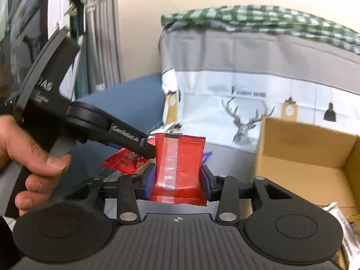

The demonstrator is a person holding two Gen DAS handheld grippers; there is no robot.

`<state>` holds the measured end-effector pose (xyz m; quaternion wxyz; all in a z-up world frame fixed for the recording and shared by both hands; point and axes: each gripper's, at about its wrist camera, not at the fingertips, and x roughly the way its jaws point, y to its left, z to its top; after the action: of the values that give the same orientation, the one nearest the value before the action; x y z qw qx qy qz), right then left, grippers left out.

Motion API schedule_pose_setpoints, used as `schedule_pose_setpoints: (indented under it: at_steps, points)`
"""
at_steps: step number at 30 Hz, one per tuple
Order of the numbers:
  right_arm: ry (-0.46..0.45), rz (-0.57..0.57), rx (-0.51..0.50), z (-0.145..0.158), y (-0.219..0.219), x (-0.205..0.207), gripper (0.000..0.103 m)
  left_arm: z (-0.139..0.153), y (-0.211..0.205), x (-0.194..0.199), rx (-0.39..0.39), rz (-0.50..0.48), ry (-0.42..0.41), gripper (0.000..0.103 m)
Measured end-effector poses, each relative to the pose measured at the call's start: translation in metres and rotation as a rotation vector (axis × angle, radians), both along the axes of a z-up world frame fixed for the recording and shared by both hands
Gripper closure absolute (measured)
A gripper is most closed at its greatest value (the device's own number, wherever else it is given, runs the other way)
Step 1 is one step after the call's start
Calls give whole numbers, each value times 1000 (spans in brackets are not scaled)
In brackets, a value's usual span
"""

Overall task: Organize snacks
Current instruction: 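Carry the long red bag and small red packet over the cardboard box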

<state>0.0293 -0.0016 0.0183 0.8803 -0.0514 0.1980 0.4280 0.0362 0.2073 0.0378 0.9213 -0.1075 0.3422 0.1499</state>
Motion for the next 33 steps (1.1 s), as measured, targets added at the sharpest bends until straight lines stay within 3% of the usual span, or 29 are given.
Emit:
schedule_pose_setpoints:
  at_steps: [6,15,27,33]
  points:
    - [-22,-54,16,11,-26,16,60,16,-32,2,52,-11,-79,57]
    - [-11,-152,28,17,-69,32,59,5,-67,15,100,-87,-68,57]
    - [17,-237,45,17,-100,50,60,10,-111,13,76,-117,-138,57]
    - [15,-273,60,17,-106,55,60,8,-144,13,7,-114,-191,57]
